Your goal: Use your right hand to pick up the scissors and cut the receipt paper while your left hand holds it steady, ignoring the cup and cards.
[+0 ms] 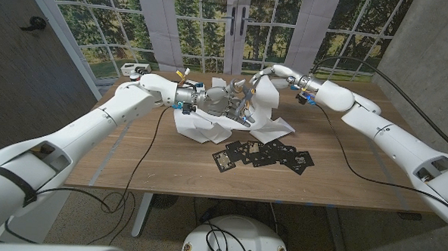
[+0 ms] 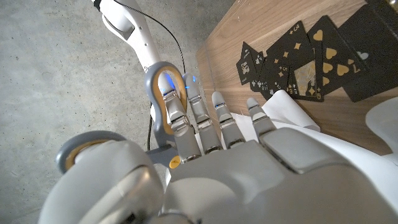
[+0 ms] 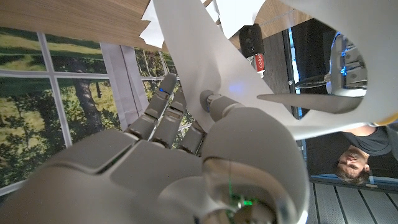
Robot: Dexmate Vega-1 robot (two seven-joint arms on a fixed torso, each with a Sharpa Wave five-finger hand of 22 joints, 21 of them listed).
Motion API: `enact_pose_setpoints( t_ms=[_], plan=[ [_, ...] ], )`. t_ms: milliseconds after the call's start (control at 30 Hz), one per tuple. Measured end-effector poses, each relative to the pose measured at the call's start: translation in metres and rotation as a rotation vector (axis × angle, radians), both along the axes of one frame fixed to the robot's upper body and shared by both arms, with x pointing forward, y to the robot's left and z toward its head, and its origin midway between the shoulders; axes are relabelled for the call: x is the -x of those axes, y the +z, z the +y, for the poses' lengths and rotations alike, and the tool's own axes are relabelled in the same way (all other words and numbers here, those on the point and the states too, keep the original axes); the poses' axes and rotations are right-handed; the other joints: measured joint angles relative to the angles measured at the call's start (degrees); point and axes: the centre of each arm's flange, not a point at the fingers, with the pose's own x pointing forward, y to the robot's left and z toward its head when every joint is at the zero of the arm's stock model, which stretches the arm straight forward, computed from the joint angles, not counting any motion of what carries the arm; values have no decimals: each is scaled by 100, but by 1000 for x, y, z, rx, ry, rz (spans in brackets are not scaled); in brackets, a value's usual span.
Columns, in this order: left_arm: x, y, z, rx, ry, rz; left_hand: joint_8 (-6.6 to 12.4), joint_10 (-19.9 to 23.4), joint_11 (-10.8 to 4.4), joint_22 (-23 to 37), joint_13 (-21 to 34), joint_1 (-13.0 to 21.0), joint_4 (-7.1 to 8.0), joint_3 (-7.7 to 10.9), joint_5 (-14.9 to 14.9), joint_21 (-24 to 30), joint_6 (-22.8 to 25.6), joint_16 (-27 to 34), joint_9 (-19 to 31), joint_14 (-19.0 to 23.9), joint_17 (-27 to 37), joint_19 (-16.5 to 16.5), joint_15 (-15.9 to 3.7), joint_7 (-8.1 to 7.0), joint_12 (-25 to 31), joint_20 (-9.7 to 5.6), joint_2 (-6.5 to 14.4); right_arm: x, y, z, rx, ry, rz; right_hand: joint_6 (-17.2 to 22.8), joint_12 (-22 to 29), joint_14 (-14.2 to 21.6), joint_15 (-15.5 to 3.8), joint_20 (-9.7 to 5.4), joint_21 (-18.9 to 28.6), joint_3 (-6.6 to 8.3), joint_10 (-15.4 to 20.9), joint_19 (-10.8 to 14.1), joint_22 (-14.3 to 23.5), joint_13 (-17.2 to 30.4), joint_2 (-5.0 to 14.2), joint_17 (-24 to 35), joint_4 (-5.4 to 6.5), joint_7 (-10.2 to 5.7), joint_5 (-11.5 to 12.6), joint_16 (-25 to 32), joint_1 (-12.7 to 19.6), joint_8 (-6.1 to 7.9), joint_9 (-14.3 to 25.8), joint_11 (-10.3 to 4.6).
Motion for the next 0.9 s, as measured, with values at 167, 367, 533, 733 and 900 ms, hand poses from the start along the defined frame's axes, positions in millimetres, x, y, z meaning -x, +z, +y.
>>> enact_pose_setpoints(
  t_ms=[167,367,533,733,900],
  plan=[
    [0,-1,1,-5,4,5,1,0,0,0,-5,0,0,0,0,0,0,0,0,0,0,0,0,0,0,0,0,1,1,0,1,1,-4,0,-7,0,0,0,0,0,0,0,0,3,0,7,0,0,6,9,0,0,-19,0],
    [0,-3,1,-12,-1,12,6,0,0,0,-18,0,0,0,0,0,0,0,0,0,0,0,0,0,1,0,0,2,2,1,7,-2,-13,0,-18,0,0,0,0,0,1,0,0,3,0,-3,0,0,11,9,0,0,-28,1],
    [0,-3,0,-15,-5,13,7,-59,-59,0,-2,0,0,0,0,0,0,0,-27,-31,0,0,31,0,1,0,0,3,2,2,10,-5,-17,0,-22,0,0,0,0,0,1,0,0,18,0,-3,1,0,9,9,0,0,-28,1],
    [-1,-3,-1,-23,-6,8,18,-62,-61,0,-60,0,0,0,0,0,0,0,-29,-31,0,0,31,0,1,0,0,2,2,1,10,-10,-19,0,-38,0,0,0,0,-4,1,0,1,20,0,-3,5,0,-8,9,0,0,-28,2],
    [-1,-2,-2,-26,-5,2,23,-62,-60,0,-74,0,0,0,24,0,0,0,-49,-31,-1,0,31,1,1,0,0,1,1,1,9,-11,-17,0,-52,0,0,0,0,-4,11,0,1,47,0,-2,6,0,-8,9,0,0,-28,11]
  ],
)
